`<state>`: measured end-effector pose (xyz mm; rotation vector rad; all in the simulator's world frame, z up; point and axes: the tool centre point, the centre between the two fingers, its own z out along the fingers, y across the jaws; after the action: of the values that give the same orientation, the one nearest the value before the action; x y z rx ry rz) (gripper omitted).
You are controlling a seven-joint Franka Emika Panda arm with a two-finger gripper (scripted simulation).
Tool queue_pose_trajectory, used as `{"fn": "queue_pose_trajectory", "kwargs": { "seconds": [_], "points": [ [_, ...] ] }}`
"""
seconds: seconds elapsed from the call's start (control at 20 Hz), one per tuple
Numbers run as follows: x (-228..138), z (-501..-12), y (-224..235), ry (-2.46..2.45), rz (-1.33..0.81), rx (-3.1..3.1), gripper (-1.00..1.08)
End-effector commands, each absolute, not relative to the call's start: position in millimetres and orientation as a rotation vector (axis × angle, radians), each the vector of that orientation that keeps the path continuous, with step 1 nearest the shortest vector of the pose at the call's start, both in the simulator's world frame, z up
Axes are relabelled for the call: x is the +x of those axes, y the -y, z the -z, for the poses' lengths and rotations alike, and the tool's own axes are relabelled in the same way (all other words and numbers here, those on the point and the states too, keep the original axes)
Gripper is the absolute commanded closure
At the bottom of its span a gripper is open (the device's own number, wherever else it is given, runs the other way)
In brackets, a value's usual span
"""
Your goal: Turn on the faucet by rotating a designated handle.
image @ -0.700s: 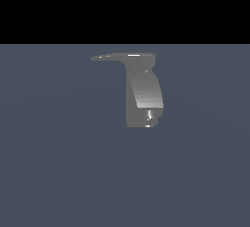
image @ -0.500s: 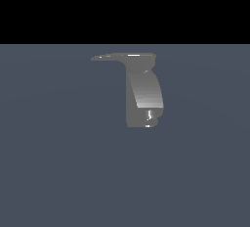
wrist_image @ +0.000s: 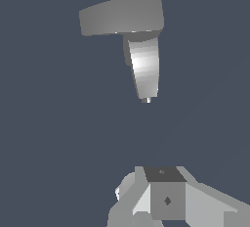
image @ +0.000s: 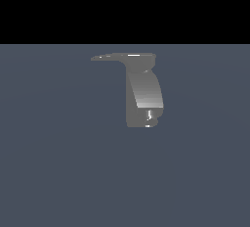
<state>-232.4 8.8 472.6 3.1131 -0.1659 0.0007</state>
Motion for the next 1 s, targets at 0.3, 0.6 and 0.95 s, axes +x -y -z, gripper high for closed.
{"fn": "queue_pose_trajectory", "kwargs": {
  "seconds": [0.3, 0.6, 0.95],
  "points": [
    [-214, -451, -35, 0.388, 0.001, 3.096, 1.08],
    [-194, -432, -56, 0.586, 0.002, 3.068, 1.08],
    [-168, -410, -78, 0.817, 0.003, 3.019, 1.08]
  ]
}}
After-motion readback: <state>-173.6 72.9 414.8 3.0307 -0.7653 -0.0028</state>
